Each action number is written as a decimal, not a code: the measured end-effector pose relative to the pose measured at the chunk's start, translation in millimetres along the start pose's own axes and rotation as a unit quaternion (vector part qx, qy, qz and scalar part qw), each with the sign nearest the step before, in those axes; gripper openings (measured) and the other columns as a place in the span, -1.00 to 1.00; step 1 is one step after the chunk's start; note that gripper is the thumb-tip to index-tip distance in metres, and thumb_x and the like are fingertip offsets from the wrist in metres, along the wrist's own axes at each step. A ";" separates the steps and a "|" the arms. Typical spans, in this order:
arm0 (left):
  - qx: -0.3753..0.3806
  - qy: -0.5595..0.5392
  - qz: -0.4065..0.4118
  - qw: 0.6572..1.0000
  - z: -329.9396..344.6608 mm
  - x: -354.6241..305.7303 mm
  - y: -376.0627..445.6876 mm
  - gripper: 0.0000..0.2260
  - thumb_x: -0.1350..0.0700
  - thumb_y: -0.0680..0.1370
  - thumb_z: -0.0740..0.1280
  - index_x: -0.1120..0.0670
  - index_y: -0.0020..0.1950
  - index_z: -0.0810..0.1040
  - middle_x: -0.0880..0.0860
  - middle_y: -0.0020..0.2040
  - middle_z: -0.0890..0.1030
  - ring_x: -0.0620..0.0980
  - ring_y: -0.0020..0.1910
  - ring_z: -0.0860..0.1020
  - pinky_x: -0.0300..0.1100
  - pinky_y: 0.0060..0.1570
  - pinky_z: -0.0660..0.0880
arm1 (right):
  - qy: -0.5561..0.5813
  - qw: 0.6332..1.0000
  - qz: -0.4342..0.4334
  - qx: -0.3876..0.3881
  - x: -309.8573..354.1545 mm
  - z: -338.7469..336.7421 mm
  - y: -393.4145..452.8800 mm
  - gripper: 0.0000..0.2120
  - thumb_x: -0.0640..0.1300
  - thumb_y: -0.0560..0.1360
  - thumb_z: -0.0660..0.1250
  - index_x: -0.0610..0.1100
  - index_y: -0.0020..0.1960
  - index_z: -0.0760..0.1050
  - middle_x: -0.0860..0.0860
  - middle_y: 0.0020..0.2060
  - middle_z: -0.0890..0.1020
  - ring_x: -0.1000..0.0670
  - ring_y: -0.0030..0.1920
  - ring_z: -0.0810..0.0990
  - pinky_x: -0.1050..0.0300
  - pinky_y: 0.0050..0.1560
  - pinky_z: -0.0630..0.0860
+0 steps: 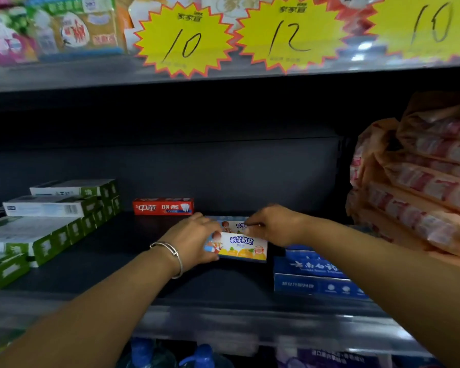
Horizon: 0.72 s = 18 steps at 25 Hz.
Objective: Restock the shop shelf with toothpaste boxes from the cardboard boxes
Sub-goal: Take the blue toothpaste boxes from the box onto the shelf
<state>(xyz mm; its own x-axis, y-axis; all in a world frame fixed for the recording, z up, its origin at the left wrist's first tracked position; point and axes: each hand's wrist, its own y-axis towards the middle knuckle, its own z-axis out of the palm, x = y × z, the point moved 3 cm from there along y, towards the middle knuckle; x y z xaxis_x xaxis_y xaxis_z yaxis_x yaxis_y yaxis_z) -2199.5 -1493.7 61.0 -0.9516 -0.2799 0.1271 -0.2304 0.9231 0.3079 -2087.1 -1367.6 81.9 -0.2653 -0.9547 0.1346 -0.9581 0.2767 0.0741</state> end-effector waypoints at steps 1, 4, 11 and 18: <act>-0.014 -0.001 0.002 1.000 4.8 3.2 5.0 -0.53 -0.07 0.45 0.38 0.00 0.31 0.39 -0.04 0.27 0.44 -0.07 0.25 0.36 -0.23 0.24 0.33 | -0.016 1.000 0.002 0.018 1.0 3.4 8.9 -0.66 0.01 0.60 0.16 -0.14 0.27 0.50 -0.08 0.17 0.56 -0.04 0.11 0.52 0.14 0.08 0.44; -0.045 -0.003 0.011 0.999 19.8 11.6 19.8 -0.56 -0.04 0.43 0.40 0.03 0.26 0.42 -0.02 0.20 0.46 -0.03 0.21 0.37 -0.18 0.20 0.34 | -0.045 0.998 0.014 0.044 -0.4 12.0 32.4 -0.68 -0.04 0.57 0.24 -0.16 0.26 0.50 -0.08 0.17 0.56 -0.02 0.08 0.52 0.16 0.03 0.45; -0.096 -0.037 -0.075 0.992 46.1 44.7 32.5 -0.47 -0.08 0.44 0.39 0.03 0.34 0.31 -0.01 0.26 0.36 -0.02 0.27 0.30 -0.21 0.24 0.25 | -0.159 0.985 0.050 -0.039 -12.4 27.0 60.2 -0.67 -0.07 0.55 0.26 -0.11 0.30 0.43 -0.13 0.23 0.50 -0.12 0.24 0.44 0.06 0.18 0.44; -0.010 -0.060 -0.197 0.978 65.5 65.0 37.3 -0.50 -0.05 0.50 0.33 0.07 0.37 0.29 0.07 0.36 0.33 0.07 0.35 0.27 -0.07 0.32 0.27 | -0.169 0.982 0.057 -0.067 -7.8 34.4 68.2 -0.65 -0.16 0.54 0.25 -0.16 0.32 0.41 -0.12 0.27 0.43 -0.12 0.28 0.40 0.08 0.17 0.42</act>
<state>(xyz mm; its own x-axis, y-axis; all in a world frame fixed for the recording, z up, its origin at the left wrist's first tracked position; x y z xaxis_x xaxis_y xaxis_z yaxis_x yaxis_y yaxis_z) -2283.4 -1460.2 19.0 -0.8067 -0.5794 -0.1160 -0.5816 0.7437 0.3297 -2154.1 -1345.0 51.9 -0.4129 -0.8920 -0.1837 -0.9030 0.3748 0.2098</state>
